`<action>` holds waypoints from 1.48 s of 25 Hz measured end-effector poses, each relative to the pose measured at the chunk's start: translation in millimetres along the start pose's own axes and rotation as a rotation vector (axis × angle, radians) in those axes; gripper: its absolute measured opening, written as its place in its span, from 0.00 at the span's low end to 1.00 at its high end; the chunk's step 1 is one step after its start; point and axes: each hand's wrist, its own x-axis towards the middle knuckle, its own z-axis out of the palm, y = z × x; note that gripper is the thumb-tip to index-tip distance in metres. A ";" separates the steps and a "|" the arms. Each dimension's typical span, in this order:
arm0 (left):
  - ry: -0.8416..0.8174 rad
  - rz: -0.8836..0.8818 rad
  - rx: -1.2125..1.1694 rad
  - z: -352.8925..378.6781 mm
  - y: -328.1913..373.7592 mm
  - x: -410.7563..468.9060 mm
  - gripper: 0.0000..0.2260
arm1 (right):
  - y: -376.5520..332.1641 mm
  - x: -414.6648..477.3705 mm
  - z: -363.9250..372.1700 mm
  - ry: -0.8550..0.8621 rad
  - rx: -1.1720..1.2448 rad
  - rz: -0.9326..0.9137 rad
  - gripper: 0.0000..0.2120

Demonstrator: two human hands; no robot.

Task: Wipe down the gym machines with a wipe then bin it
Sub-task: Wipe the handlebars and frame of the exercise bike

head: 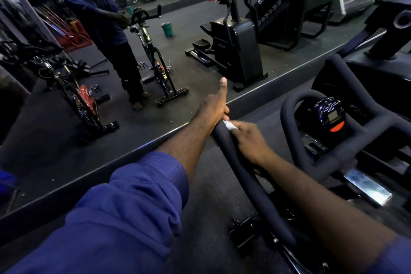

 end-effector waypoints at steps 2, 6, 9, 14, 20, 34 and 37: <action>-0.011 -0.006 -0.038 0.5 -2.4 1.4 0.47 | 10.2 -16.4 -10.3 -0.027 -0.113 -0.045 0.18; -0.025 -0.007 -0.101 2.2 -3.3 3.6 0.45 | 16.4 -59.4 -52.8 -0.058 -0.570 -0.171 0.08; -0.087 0.007 -0.089 -1.2 4.6 0.9 0.45 | -6.4 -52.0 -33.4 0.213 -0.772 -0.550 0.14; -0.241 -0.046 -0.173 -7.0 5.2 -11.5 0.47 | 19.8 -56.1 -13.5 -0.266 -0.970 -0.776 0.29; -0.330 -0.047 -0.216 -9.9 8.6 -12.6 0.47 | -1.8 -82.3 -27.3 -0.303 -1.129 -0.951 0.15; -0.499 -0.147 -0.386 -51.6 -19.8 -16.3 0.47 | -19.9 -23.2 30.7 -0.203 -1.560 -0.848 0.21; -0.440 -0.118 -0.372 -58.5 -22.4 -18.9 0.45 | -9.2 -41.0 14.8 -0.383 -1.558 -0.771 0.24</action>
